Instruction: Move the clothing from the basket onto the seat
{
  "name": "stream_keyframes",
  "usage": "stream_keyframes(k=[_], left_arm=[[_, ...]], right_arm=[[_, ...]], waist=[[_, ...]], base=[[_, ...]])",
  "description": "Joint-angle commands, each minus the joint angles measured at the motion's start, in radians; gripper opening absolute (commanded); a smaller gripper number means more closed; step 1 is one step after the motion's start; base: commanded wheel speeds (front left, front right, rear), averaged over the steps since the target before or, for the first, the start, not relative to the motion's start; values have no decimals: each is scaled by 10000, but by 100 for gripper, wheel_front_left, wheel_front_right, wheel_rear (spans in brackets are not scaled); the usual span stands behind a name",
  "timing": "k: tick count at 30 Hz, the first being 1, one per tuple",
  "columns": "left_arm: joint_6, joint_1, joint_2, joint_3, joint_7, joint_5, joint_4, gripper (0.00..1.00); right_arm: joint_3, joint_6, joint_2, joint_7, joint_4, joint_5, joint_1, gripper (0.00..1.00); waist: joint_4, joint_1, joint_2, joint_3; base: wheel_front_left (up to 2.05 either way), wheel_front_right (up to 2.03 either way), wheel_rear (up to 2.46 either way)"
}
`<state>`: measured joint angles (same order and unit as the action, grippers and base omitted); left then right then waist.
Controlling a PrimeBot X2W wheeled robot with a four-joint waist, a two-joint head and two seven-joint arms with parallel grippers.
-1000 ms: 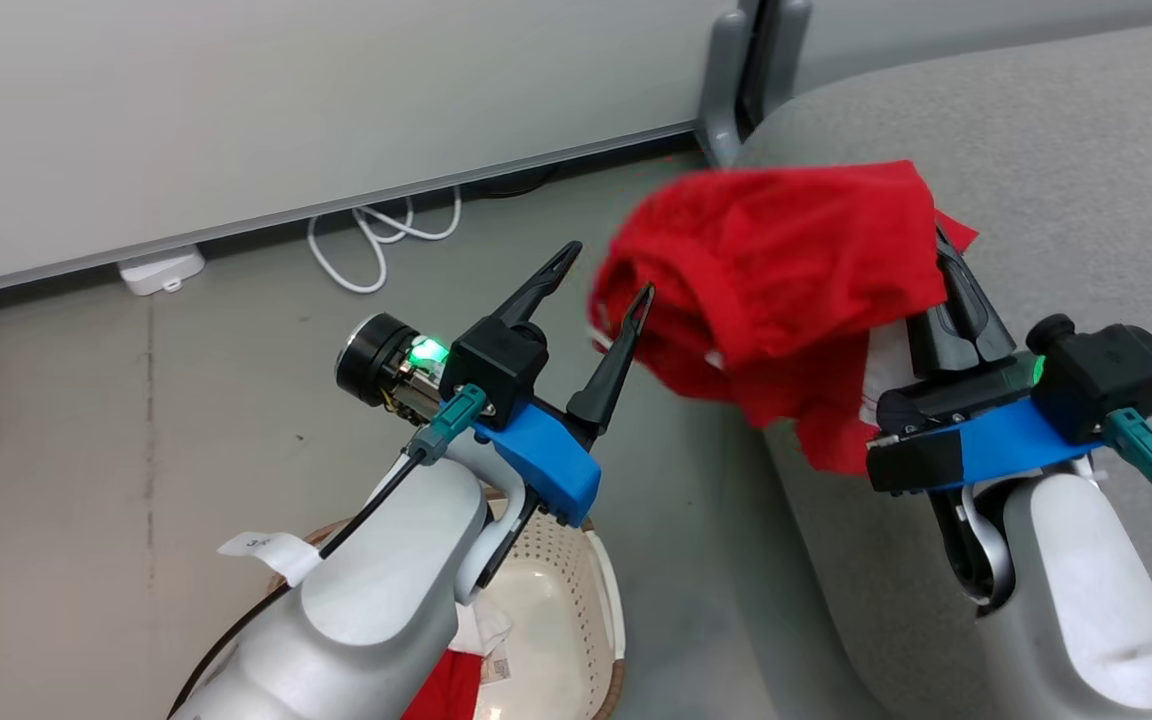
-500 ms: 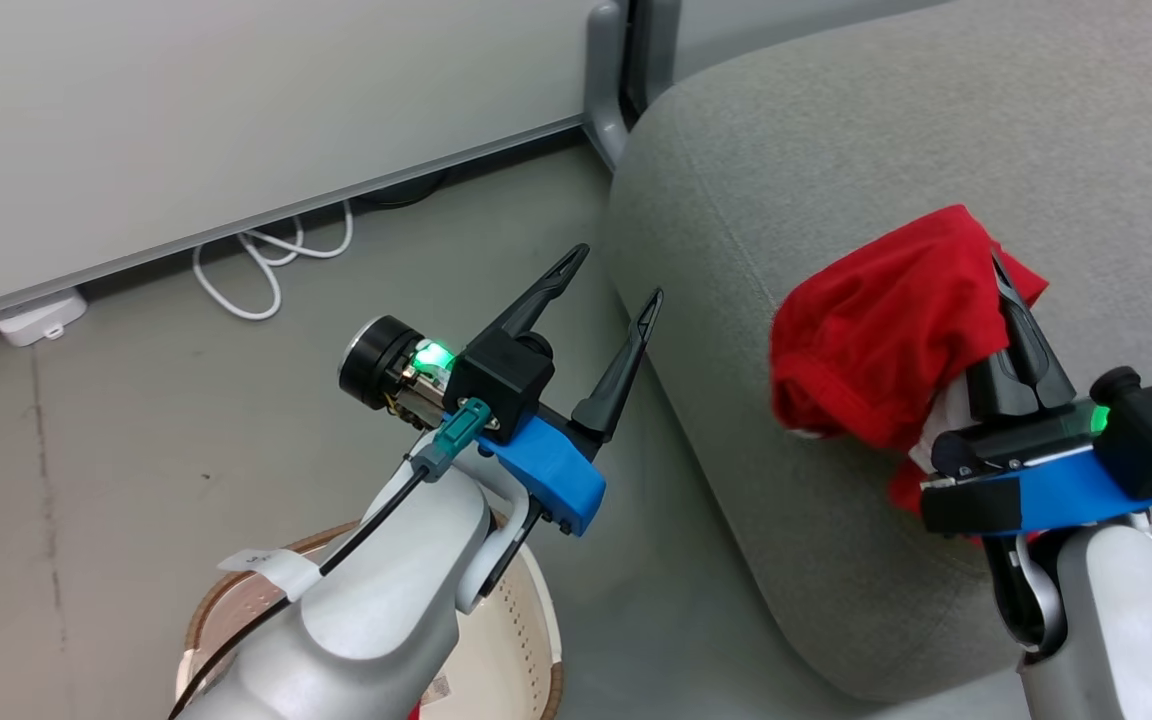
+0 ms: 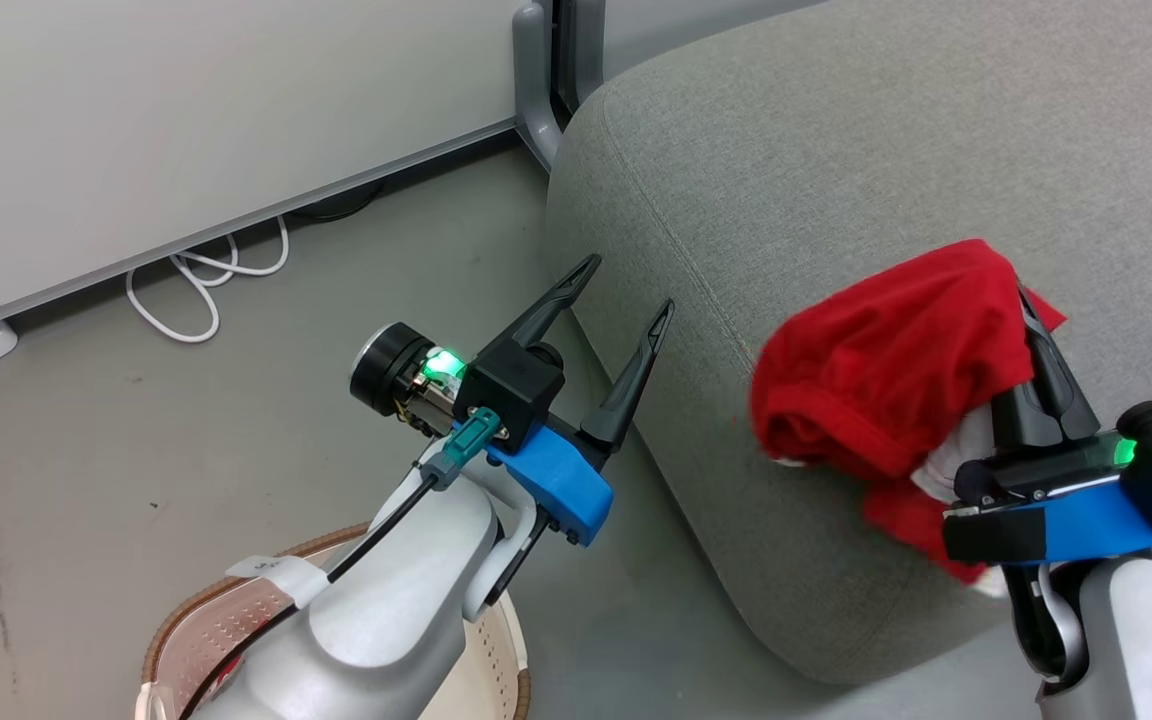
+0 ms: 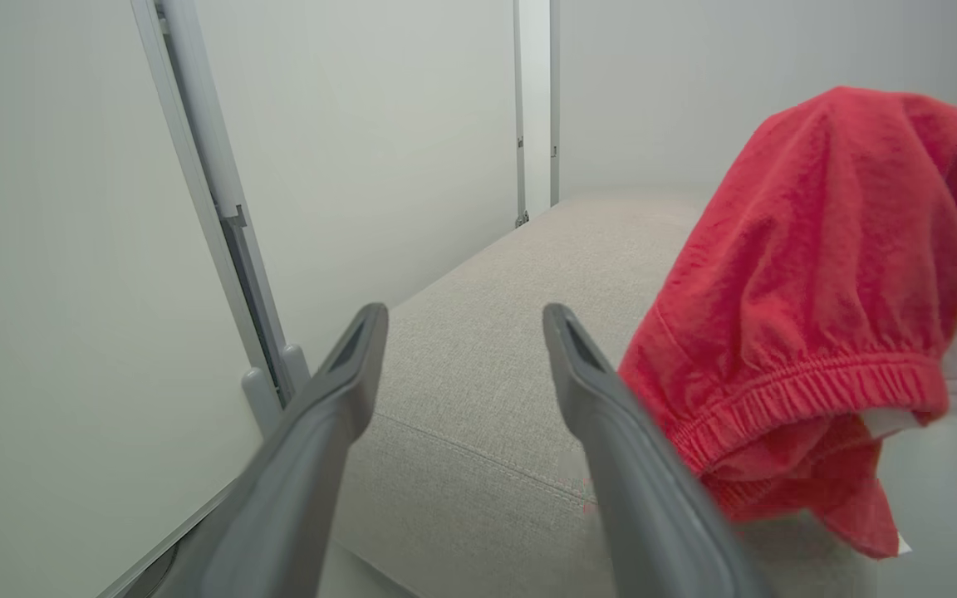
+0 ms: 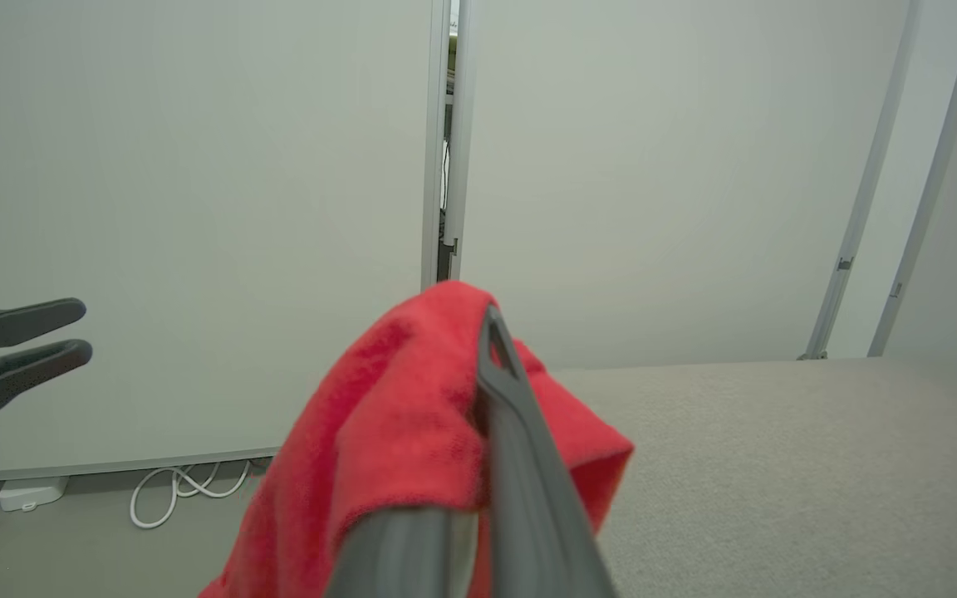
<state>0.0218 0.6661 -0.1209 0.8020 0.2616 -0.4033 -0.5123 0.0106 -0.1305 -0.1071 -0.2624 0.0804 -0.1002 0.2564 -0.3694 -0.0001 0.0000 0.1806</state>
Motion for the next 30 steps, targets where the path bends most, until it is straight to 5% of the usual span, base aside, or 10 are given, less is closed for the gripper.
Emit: stream_keyframes(k=[1,15,30], left_arm=[[27,-61,6,-42,51,88,7,100],[89,943,75,106,-70,492,10,100],[29,3268,130,389,-393,1356,57,100]], right_arm=[[114,-5,-27,-38,-114,-45,-32,0],[1452,-5,-571,-38,-931,-481,2464,0],[4105,-5,-3774,-38,323,-732,7057,0]], waist=[[13,1,0,20],[400,1,0,1563],[945,1,0,5058]], base=[[0,0,0],[0,0,0],[0,0,0]])
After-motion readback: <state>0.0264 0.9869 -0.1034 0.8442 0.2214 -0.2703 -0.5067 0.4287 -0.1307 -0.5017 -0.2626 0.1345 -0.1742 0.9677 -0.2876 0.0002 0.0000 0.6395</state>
